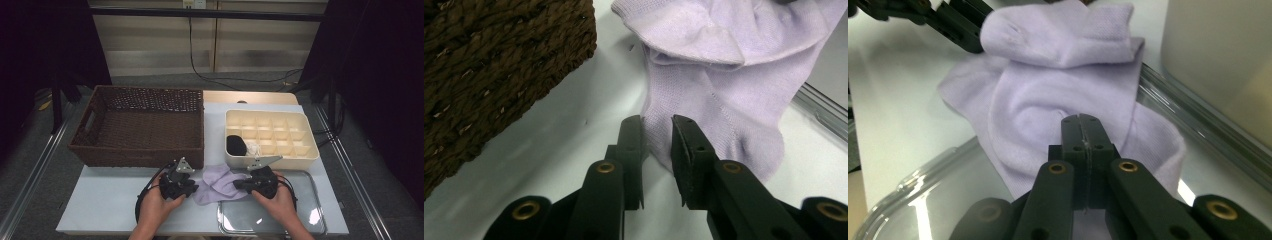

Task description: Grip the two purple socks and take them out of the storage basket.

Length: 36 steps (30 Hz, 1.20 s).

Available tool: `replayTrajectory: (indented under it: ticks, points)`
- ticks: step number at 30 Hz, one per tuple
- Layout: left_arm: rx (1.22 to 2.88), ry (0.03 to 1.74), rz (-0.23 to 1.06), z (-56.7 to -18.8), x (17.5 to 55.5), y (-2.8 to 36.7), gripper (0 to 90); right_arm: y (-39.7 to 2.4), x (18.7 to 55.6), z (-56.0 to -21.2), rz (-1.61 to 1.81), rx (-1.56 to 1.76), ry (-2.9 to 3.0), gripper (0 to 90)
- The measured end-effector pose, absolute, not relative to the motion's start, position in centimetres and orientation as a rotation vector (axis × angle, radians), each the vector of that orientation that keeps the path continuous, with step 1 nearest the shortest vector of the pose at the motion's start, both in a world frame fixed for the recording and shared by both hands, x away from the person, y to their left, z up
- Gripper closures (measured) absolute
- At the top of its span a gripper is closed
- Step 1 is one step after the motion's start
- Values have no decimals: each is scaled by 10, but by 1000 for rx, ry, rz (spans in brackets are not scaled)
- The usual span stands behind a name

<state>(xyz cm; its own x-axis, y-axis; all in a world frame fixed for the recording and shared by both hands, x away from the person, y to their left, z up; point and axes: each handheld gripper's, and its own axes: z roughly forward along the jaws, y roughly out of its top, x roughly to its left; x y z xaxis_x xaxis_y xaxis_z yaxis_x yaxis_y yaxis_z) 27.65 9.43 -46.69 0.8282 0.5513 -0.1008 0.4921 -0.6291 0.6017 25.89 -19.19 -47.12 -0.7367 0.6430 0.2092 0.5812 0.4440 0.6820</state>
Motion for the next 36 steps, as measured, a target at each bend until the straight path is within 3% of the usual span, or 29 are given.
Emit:
replayTrajectory:
  ticks: [8, 12, 19, 21, 25, 28, 36]
  points:
    - [2377, 767, 117, -466, 276, 94, 791, -203, 257, -470, 1106, 1105, 2556, 893]
    - [2382, 761, 117, -466, 276, 94, 791, -200, 253, -465, 1177, 1100, 2542, 750]
    - [2380, 764, 126, -466, 276, 93, 790, -177, 250, -472, 1183, 1019, 2619, 637]
    - [2382, 759, 129, -466, 275, 93, 790, -175, 249, -473, 1167, 989, 2616, 645]
    - [2391, 751, 130, -465, 275, 92, 795, -173, 246, -474, 1112, 935, 2596, 794]
    - [2388, 762, 146, -466, 273, 91, 811, -173, 246, -474, 1110, 930, 2595, 854]
    - [2387, 768, 139, -466, 273, 91, 831, -177, 247, -468, 1120, 942, 2595, 878]
